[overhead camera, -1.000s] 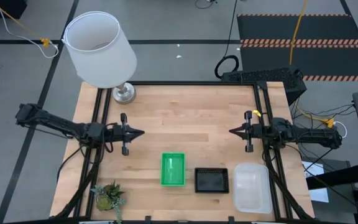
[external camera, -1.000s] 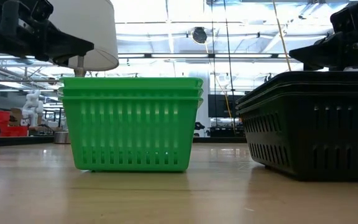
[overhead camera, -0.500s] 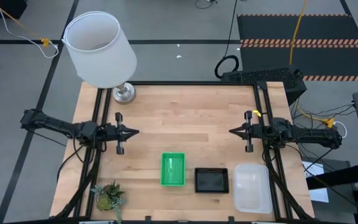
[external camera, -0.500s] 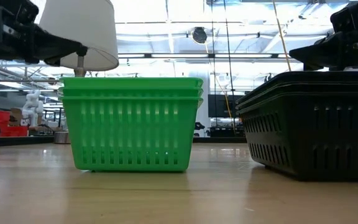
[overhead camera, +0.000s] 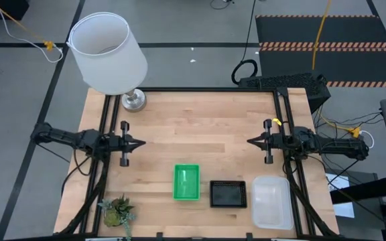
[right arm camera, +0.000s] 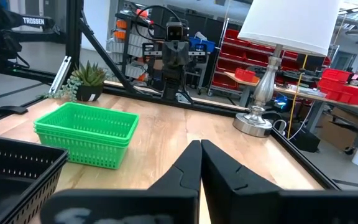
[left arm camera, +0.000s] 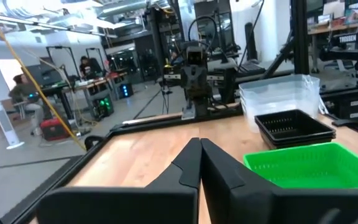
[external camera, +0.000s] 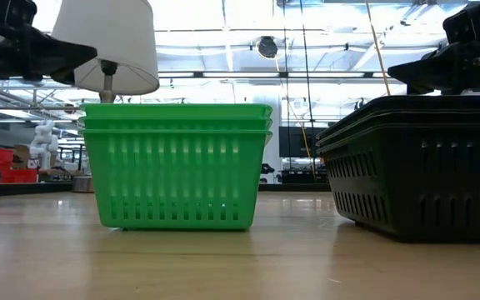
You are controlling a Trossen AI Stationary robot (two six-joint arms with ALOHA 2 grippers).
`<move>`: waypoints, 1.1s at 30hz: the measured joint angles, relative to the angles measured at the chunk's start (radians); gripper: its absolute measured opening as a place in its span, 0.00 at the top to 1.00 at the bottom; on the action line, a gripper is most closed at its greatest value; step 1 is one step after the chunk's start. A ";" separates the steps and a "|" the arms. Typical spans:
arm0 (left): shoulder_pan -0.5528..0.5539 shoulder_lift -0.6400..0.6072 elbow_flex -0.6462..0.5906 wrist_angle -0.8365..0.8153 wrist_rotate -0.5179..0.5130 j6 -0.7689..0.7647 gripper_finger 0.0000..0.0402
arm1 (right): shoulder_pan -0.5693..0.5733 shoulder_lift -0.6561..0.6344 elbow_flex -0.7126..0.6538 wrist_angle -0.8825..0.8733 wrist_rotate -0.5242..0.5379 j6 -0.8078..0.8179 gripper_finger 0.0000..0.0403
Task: Stack baskets by color
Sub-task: Return to Home Position
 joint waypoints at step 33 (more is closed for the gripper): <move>0.345 -0.075 0.000 -0.163 0.293 -0.031 0.95 | 0.000 0.002 0.000 0.001 0.000 -0.003 1.00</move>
